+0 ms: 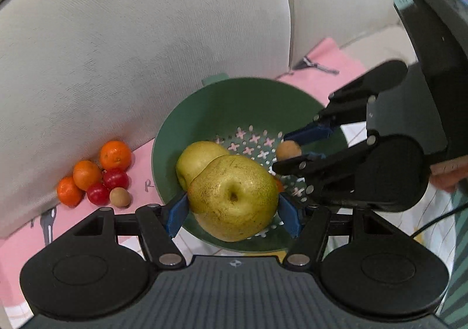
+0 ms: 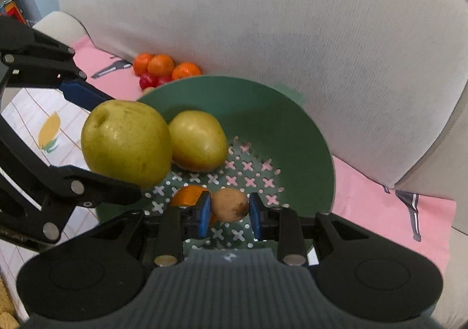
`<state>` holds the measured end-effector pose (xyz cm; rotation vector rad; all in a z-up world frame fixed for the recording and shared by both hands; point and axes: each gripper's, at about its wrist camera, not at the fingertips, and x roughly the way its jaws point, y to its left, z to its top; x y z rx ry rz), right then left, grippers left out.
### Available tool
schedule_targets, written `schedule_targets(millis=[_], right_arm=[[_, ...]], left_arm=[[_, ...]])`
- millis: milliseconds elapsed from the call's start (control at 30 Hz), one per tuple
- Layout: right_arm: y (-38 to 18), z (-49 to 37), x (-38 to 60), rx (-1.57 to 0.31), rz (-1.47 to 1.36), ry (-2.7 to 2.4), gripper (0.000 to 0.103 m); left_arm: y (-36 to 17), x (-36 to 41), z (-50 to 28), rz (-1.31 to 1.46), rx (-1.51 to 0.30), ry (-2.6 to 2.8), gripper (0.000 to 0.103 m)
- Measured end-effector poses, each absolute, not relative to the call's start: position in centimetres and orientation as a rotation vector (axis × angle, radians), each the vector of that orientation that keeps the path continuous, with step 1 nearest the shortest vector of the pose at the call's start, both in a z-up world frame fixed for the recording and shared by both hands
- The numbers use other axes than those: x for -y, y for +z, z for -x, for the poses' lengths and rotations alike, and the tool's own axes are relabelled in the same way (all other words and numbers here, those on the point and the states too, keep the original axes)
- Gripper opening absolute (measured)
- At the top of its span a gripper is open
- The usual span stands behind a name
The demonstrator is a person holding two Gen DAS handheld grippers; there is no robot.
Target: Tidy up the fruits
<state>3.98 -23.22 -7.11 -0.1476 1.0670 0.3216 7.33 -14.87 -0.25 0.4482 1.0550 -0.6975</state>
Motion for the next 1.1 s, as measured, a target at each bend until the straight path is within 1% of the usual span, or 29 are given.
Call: schedule_targets(millis=[267, 700, 1100], right_arm=[[-8.6, -4.7, 23.0, -1.112, 0.196, 0.314, 0.025], [-9.5, -4.8, 22.9, -1.139, 0.247, 0.326, 0.025], [-9.7, -4.6, 23.0, -1.167, 0.305, 0.374, 0.025]], left_arm=[[-1.1, 16.8, -8.0, -0.572, -1.135, -0.693, 0.076], [-3.4, 17.8, -9.6, -0.614, -1.266, -0.675, 0.076], [-3.7, 18.0, -10.0, -0.621, -1.291, -0.658, 0.076]])
